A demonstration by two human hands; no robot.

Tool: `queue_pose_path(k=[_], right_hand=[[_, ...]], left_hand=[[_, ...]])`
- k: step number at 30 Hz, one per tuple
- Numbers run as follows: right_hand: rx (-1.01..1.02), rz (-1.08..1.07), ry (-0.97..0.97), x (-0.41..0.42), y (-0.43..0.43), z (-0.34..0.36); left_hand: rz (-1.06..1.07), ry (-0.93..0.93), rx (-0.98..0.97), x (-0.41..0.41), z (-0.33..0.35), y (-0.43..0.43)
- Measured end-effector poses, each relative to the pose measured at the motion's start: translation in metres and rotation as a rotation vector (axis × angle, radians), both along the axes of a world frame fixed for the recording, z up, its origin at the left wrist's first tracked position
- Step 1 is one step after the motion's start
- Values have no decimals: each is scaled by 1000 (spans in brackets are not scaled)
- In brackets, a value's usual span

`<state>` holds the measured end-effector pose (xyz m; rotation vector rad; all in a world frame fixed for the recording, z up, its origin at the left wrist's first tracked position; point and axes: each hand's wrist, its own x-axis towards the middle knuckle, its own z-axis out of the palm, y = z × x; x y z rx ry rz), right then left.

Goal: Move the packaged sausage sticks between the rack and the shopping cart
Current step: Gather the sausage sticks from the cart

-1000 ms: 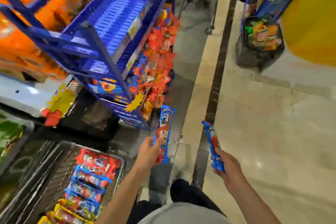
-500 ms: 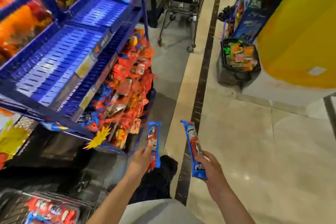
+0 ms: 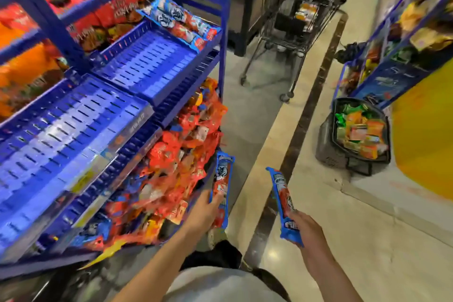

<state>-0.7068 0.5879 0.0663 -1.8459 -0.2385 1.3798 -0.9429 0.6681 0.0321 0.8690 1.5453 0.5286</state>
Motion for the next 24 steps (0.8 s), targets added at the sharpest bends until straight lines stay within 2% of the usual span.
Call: queue_pose_path(k=[7, 13, 17, 20, 24], right_hand=[[164, 154, 11, 20, 126, 46], [353, 434, -61, -6, 254, 83], [465, 703, -178, -28, 339, 100], [539, 921, -200, -42, 398, 119], [627, 1165, -252, -72, 474, 133]], left_hand=[[96, -80, 251, 33, 63, 89], [359, -138, 443, 21, 111, 153], [456, -104, 466, 13, 139, 199], [627, -108, 434, 5, 147, 238], [752, 36, 438, -6, 156, 278]])
